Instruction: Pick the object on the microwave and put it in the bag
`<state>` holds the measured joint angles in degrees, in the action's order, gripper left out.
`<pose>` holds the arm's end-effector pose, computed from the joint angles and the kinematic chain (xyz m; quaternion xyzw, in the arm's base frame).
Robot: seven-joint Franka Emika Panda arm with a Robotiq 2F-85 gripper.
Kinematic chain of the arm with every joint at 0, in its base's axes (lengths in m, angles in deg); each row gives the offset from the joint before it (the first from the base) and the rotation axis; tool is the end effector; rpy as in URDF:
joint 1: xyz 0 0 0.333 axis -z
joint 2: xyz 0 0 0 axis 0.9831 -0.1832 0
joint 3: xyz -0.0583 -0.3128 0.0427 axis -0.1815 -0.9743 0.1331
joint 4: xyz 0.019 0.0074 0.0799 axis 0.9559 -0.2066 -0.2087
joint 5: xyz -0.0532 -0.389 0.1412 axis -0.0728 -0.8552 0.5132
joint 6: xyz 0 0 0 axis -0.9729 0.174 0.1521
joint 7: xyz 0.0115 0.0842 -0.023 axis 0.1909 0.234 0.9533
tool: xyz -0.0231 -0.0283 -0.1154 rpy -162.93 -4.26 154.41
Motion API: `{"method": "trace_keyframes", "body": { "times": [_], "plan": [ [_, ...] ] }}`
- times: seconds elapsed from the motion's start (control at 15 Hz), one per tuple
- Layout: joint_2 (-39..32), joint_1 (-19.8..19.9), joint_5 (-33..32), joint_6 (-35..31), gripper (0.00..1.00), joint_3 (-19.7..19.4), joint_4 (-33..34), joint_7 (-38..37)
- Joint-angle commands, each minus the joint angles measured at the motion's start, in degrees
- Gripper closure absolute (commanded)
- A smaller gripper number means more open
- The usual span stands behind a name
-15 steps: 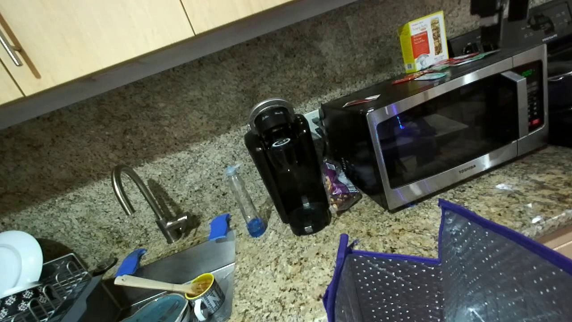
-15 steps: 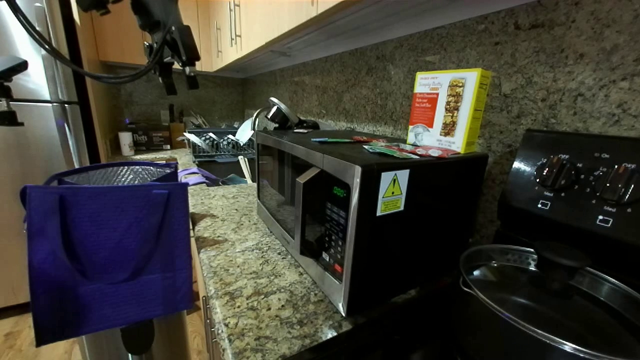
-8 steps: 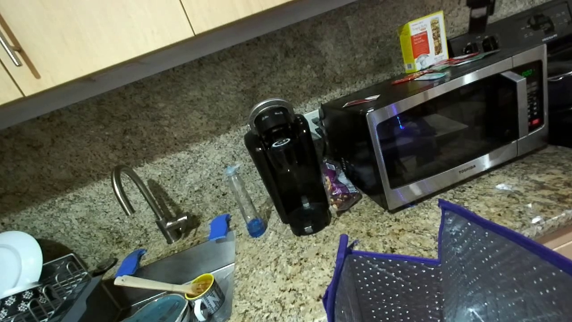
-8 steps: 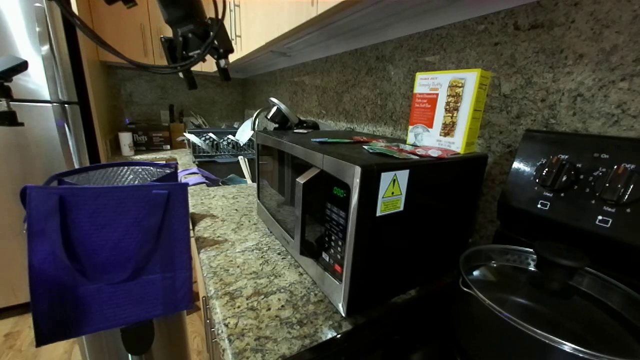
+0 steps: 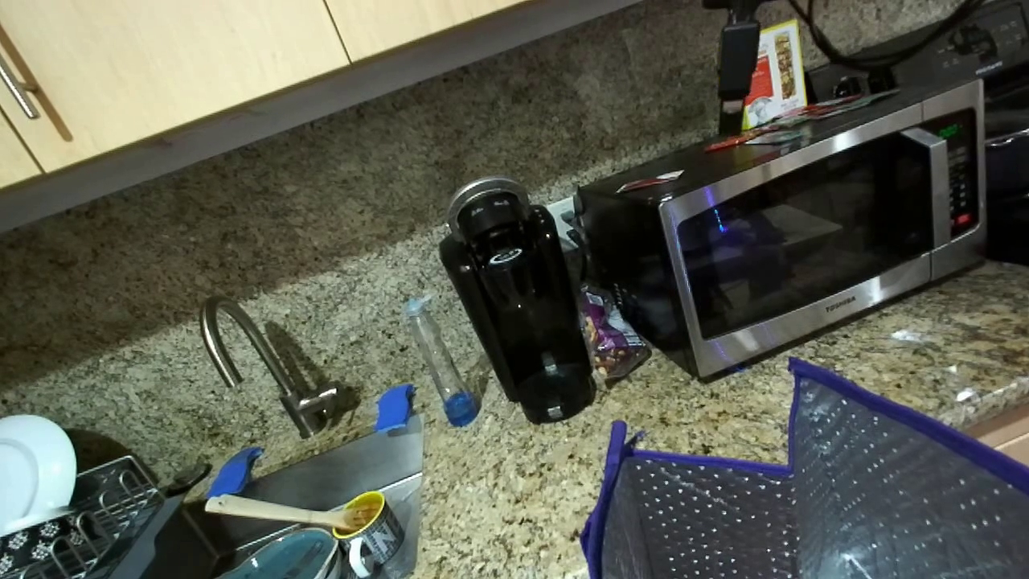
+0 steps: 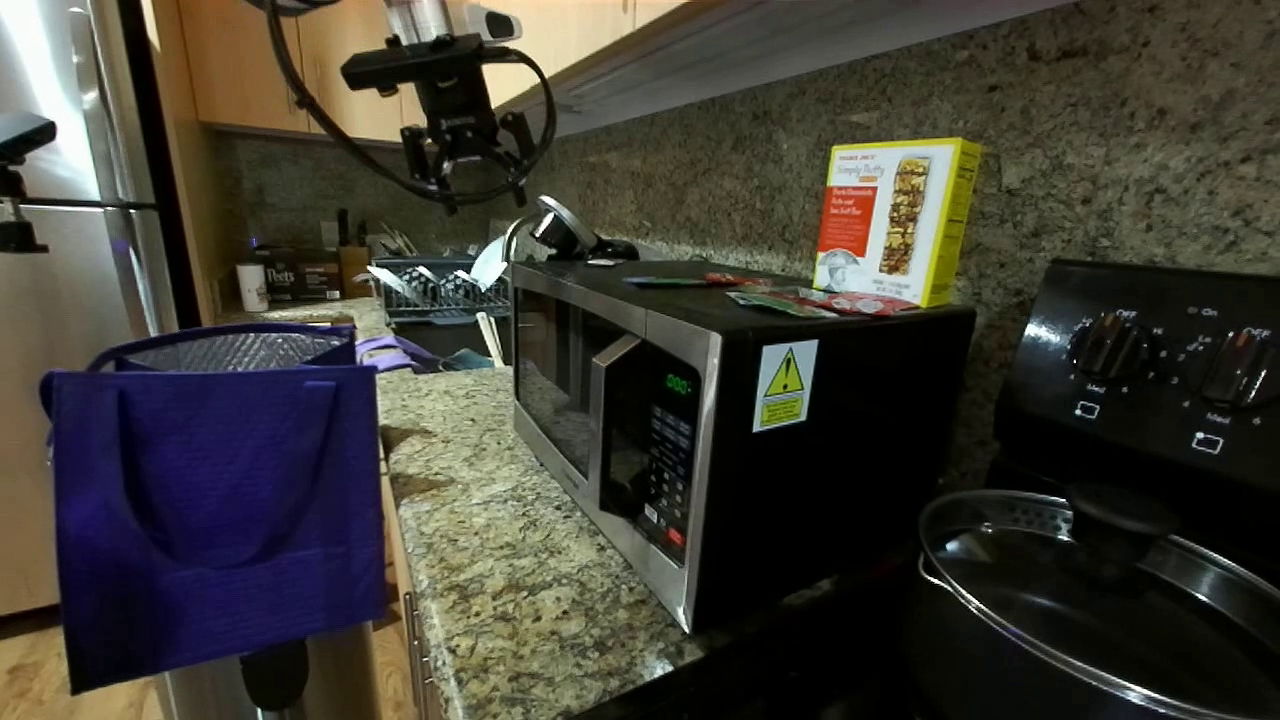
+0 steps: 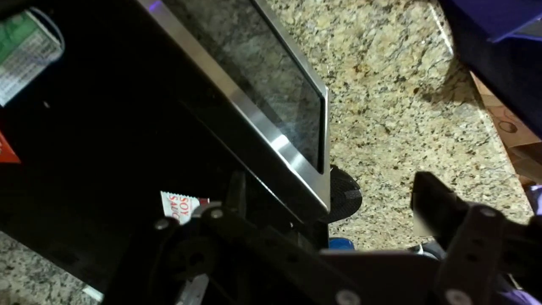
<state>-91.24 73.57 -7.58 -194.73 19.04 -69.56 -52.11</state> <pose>0.6552 0.1394 0.5448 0.9391 0.3031 0.1584 0.0338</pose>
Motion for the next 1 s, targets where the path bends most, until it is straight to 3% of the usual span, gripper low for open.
{"method": "trace_keyframes", "body": {
  "times": [0.0, 0.6, 0.93],
  "plan": [
    [-9.4, 0.2, -0.2, 0.9, 0.00, 0.4, 12.2, 4.5],
    [-30.0, -0.3, -2.0, 8.2, 0.00, -0.1, 39.9, 7.7],
    [-38.2, -0.7, -2.7, 13.0, 0.00, -1.1, 52.0, 7.7]
  ]
}}
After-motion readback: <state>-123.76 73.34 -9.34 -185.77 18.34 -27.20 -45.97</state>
